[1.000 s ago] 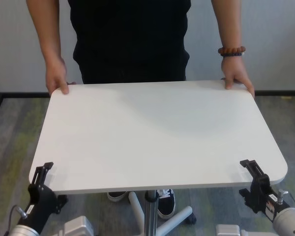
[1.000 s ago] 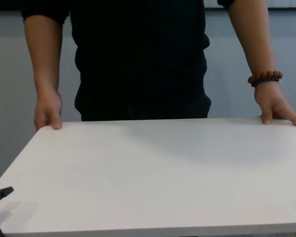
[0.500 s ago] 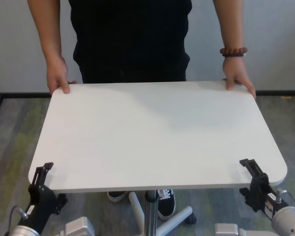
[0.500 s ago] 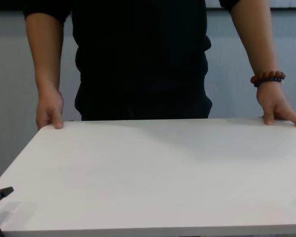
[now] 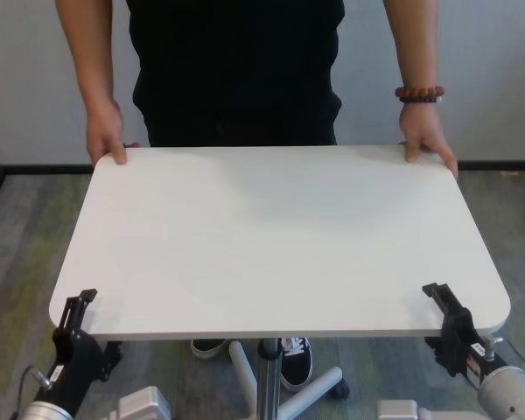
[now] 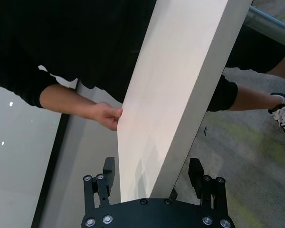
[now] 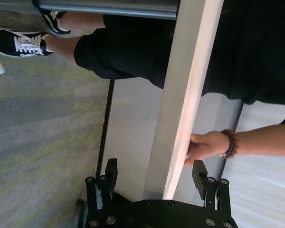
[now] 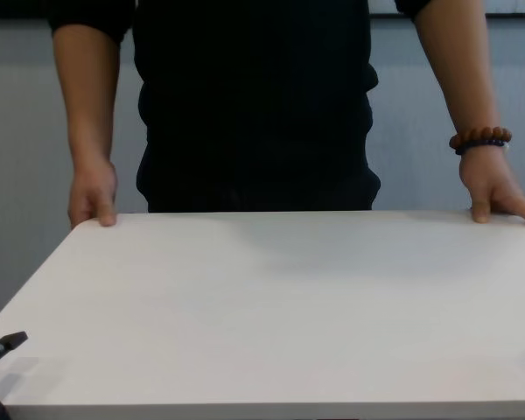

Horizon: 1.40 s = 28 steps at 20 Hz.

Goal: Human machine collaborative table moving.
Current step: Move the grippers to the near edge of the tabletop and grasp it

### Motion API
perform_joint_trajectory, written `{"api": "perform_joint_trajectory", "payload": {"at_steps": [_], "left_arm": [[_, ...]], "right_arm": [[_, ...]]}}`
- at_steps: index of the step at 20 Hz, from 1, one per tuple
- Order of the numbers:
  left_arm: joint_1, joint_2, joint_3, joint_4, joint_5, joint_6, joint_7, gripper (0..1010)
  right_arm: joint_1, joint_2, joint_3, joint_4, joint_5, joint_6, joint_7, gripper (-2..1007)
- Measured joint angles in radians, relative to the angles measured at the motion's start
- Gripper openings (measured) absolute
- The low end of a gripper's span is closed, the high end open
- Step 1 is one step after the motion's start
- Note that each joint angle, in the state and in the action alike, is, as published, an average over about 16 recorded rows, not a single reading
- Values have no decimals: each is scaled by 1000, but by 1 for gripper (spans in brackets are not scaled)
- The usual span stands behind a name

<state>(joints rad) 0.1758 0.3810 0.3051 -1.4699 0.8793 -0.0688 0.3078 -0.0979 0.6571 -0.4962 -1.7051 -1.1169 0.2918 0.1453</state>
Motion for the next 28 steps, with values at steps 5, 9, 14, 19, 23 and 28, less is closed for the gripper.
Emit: {"api": "perform_joint_trajectory", "payload": {"at_steps": [5,9,14,19,23,28], "left_arm": [[0,-2,0,1,2,0,2,1004],[1,-3,-1,1,3,0,4,1004],[2,-2,-2,1,4,-1,6,1004],[2,-2,-3,2,5,-1,7,1004],[2,-2,-3,2,6,-1,8,1004],[2,-3,-2,3,8,0,9,1004]], "right_arm": [[4,-7,-8,5,-39,7,10,1000],[4,-12,-11,7,-65,15,16,1000],[0,-19,-8,8,-90,24,17,1000],[-3,-29,-2,11,-106,26,16,1000],[-4,-35,2,13,-117,23,15,1000],[-6,-44,6,16,-131,19,13,1000]]}}
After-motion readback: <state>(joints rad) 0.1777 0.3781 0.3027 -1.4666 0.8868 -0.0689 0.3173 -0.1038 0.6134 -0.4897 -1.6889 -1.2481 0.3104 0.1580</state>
